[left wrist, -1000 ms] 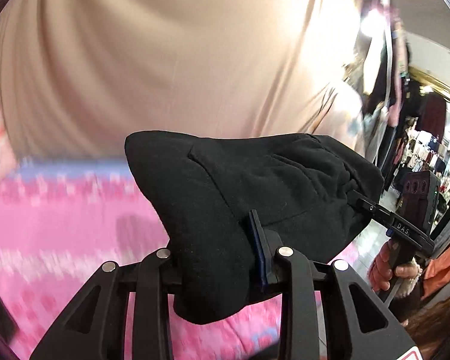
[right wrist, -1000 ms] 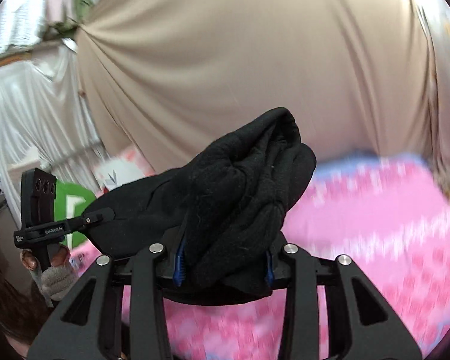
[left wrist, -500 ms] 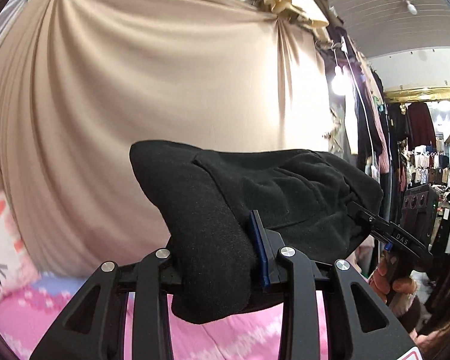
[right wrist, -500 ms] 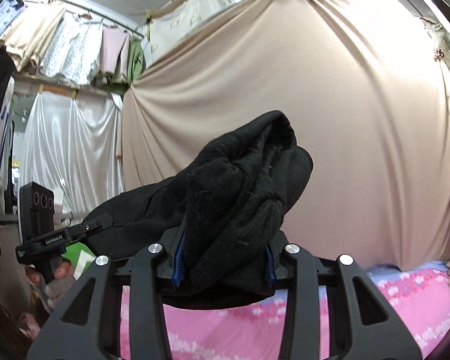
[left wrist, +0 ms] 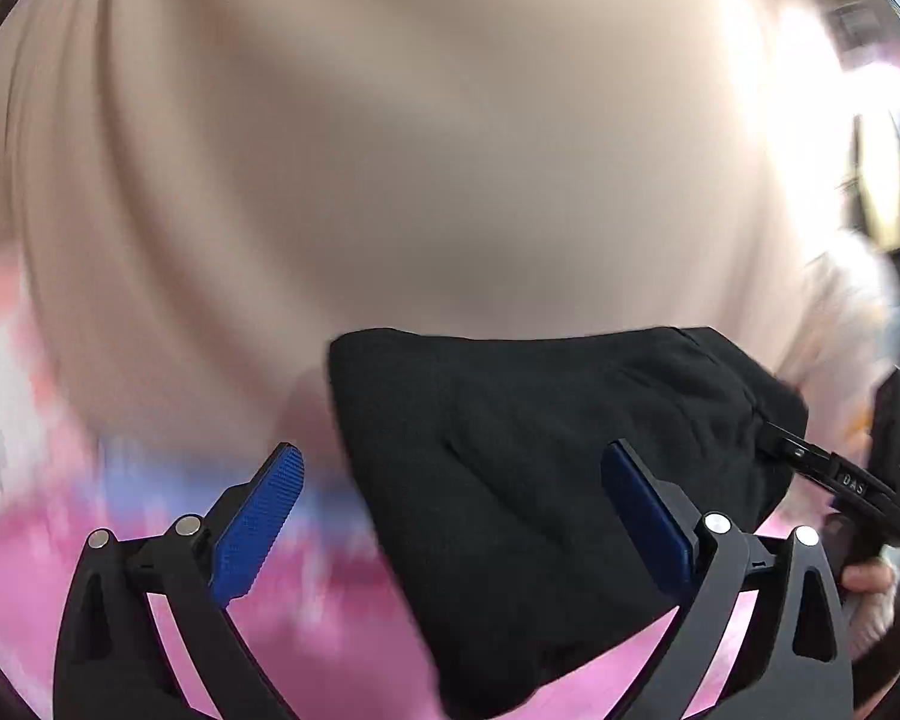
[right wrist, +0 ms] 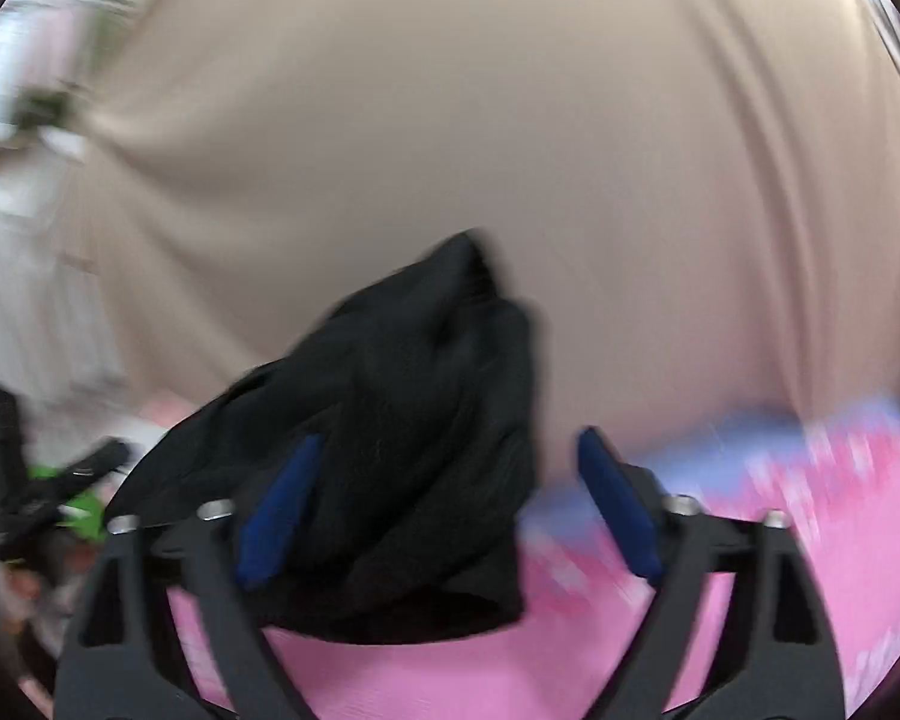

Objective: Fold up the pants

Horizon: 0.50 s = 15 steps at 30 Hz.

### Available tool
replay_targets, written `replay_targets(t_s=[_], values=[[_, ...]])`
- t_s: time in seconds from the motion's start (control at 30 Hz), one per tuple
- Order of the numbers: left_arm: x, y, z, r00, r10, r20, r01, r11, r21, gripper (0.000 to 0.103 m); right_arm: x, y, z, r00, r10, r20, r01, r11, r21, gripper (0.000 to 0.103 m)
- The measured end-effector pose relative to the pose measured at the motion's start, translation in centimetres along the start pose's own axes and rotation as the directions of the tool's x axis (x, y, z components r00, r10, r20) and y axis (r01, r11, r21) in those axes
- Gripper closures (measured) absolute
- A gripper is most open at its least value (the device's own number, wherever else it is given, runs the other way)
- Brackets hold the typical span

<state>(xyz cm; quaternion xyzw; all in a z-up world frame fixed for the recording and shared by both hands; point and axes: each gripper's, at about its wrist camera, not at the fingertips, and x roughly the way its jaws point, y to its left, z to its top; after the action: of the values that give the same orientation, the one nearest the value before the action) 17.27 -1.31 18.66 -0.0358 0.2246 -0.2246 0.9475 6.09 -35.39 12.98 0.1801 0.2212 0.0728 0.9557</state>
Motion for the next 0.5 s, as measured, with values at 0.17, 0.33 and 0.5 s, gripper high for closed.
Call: replay_targets(t_s=[0.17,0.33,0.5], values=[[10.2,6.4,-10.3,0.934,0.054,-0.352,-0.115,0.981,-0.154,0.021,5.5,-6.2,-8.9,0.967,-0.022,-0.256,0.062,0.987,0.151,0.029],[12.0,6.6,-11.9,0.9,-0.097,-0.425,-0.034,0.956,-0.29,0.019,6.8,-5.5,-7.7,0.965,-0.002,-0.262,0.036,0.992,0.124,0.022],[14.1,5.3,-13.6,0.843,-0.239,-0.481,0.016,0.907,-0.421,0.018,10.2,-6.3,-6.4,0.954,0.069,-0.292,0.003,0.971,0.24,0.018]])
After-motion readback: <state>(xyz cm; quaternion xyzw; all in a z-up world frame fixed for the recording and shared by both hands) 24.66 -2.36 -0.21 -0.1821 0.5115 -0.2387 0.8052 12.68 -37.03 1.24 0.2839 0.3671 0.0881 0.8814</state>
